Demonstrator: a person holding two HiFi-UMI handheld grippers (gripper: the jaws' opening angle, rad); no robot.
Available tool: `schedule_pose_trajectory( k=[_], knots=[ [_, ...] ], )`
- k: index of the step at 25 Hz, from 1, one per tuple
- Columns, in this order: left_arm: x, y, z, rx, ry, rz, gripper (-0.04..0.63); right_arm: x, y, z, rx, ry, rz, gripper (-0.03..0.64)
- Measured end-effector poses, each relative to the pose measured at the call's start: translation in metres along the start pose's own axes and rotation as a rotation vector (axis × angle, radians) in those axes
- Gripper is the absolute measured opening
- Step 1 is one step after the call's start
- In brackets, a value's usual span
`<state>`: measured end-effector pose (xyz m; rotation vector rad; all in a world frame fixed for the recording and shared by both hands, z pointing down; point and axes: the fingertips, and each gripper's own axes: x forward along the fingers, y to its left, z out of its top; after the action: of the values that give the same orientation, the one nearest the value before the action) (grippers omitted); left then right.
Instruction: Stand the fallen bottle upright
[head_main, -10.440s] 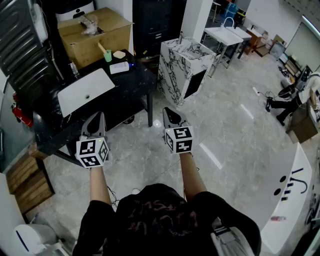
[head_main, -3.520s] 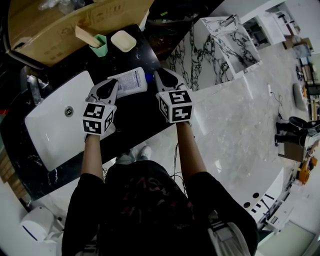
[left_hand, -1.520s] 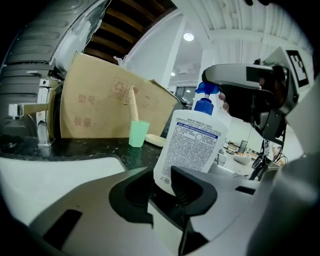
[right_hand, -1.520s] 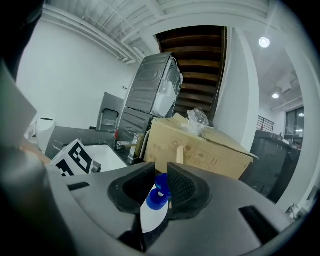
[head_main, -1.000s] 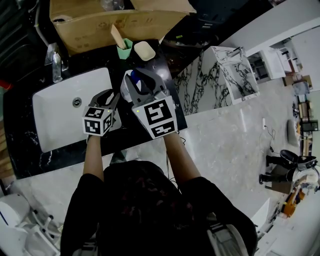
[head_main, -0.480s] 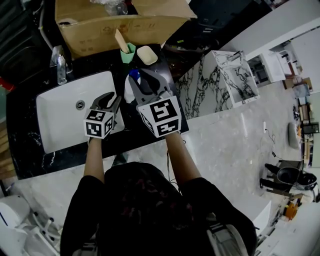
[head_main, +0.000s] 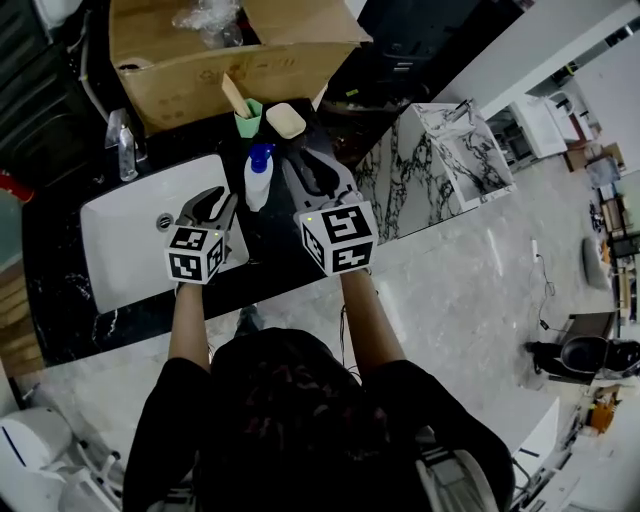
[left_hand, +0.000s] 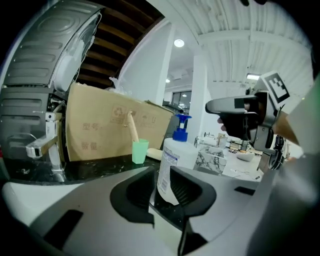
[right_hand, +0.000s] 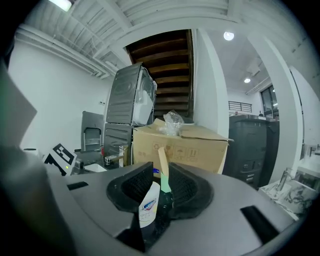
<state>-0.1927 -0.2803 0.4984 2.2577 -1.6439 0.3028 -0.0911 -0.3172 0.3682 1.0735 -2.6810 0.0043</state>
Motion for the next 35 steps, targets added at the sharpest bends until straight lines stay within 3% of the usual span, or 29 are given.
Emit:
schedule_pose_trajectory(
  k=[9, 15, 23, 35],
  knots=[
    [-0.03, -0.021, 0.039, 0.087, -0.07, 0.05, 0.079, -0.053, -0.03, -0.02, 0.04, -0.006, -0.102, 0.08],
    [-0.052, -0.039, 0.06, 0.119, -0.118, 0.087, 0.044, -0.086, -0.041, -0.035, 0.049, 0.002, -0.15, 0.021],
    [-0.086, -0.054, 0.069, 0.135, -0.17, 0.15, 0.024, -0.125, -0.046, -0.053, 0.098, 0.001, -0.181, 0.014],
    [-0.124, -0.084, 0.065, 0.171, -0.201, 0.158, 0.017, -0.175, -0.05, -0.073, 0.044, 0.011, -0.261, 0.014]
  ],
)
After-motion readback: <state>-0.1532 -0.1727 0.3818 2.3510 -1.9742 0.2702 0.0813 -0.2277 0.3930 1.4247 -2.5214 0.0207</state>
